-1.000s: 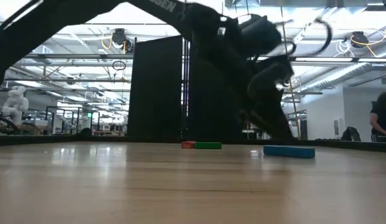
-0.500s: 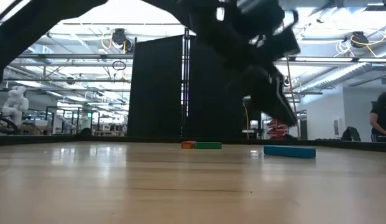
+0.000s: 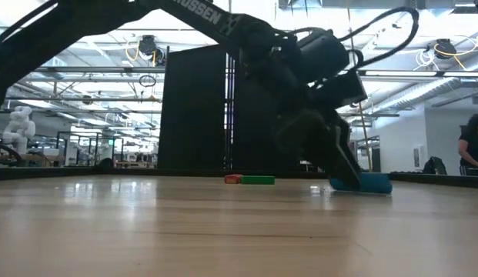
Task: Sort blocks by size
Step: Put the blue rectangular block into the orange bin
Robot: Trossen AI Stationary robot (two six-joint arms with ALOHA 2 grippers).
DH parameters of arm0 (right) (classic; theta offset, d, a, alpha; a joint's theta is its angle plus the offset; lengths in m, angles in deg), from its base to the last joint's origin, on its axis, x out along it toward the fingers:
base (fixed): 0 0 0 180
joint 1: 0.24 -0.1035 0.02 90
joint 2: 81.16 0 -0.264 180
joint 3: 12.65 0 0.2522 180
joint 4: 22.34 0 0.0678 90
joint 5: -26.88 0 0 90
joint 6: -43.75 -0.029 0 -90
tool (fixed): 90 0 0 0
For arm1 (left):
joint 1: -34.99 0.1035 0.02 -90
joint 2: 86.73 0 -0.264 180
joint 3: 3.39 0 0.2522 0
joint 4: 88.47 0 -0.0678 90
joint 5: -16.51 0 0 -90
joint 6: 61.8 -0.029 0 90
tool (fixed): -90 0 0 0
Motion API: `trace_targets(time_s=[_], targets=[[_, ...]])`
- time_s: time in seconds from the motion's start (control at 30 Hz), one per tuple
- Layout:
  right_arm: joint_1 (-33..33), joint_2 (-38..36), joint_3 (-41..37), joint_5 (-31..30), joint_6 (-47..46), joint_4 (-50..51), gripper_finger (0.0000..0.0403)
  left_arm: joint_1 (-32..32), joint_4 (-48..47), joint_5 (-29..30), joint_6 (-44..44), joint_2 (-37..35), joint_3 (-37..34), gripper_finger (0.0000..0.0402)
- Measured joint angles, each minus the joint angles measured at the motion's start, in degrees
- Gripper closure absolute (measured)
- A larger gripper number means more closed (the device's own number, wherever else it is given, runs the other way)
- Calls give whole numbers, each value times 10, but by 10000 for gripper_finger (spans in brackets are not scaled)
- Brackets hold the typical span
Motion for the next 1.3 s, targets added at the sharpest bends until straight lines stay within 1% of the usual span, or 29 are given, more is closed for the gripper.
trace_targets(time_s=[0.03, 0.17, 0.3, 0.4, 0.53, 0.6, 0.67, 0.8, 0.93, 1.03, 1.13, 1.2, 1.3], targets=[[0, 0, 0, 0, 0, 0, 179, 0, 9, 8, 0, 4, -2, 204], [0, 0, 0, 0, 0, 0, 179, 1, 7, 8, 17, 17, -3, 200], [0, 0, 0, 0, 0, 0, 179, 0, -2, 4, 22, 37, -1, 217], [0, 0, 0, 0, 0, 0, 179, -5, -6, 8, 52, 38, -2, 249], [0, 0, 0, 0, 0, 3, 179, -10, 1, 17, 76, 37, -2, 314], [0, 0, 0, 0, 0, 5, 179, -11, 1, 20, 78, 37, -2, 315], [0, 0, 0, 0, -1, 7, 179, -14, 2, 28, 101, 37, -3, 315], [0, 0, 0, 0, -3, 7, 179, -21, 23, 41, 187, 19, -6, 315], [0, 0, 0, 0, -4, 11, 179, -36, 73, 41, 241, -5, -11, 315], [0, 0, 0, 0, -6, 19, 179, -54, 150, 35, 270, -42, -8, 315], [0, 0, 0, 0, -9, 24, 179, -82, 222, 33, 272, -61, -4, 315], [0, 0, 0, 0, -9, 25, 179, -108, 272, 35, 272, -57, -7, 315], [0, 0, 0, 0, -9, 25, 179, -144, 355, 62, 272, -52, -8, 315]])
